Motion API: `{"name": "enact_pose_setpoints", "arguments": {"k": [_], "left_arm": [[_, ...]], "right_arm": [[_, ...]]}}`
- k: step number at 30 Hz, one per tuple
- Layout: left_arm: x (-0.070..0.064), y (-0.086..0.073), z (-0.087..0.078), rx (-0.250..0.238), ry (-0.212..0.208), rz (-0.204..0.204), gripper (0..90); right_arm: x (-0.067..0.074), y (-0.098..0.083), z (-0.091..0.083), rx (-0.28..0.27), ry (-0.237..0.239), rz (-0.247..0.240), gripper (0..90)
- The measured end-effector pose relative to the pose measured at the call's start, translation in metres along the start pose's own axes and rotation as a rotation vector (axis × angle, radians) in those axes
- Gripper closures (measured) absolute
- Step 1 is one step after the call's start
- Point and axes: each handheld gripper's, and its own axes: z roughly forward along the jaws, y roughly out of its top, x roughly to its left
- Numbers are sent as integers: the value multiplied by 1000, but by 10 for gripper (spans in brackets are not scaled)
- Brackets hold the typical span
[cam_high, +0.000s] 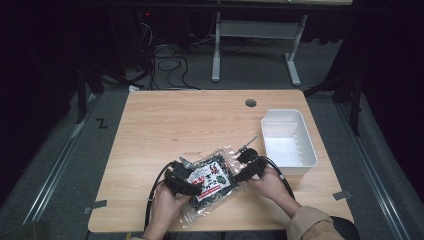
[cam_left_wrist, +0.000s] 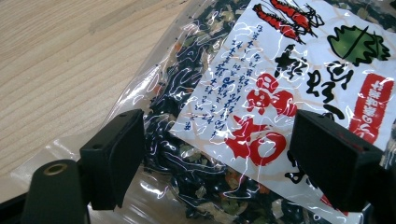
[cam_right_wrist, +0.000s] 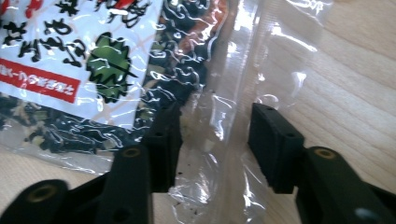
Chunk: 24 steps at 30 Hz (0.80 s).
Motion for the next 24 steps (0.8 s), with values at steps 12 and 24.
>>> {"name": "enact_pose_setpoints", "arguments": {"k": [12,24], "left_arm": [[0,0,0,-1,-6,5,193],[2,-1,1,-7,-15,2,193]], "right_arm": [[0,1,1,1,26,17,722],[-4,1,-2,-27,69,-8,887]]}}
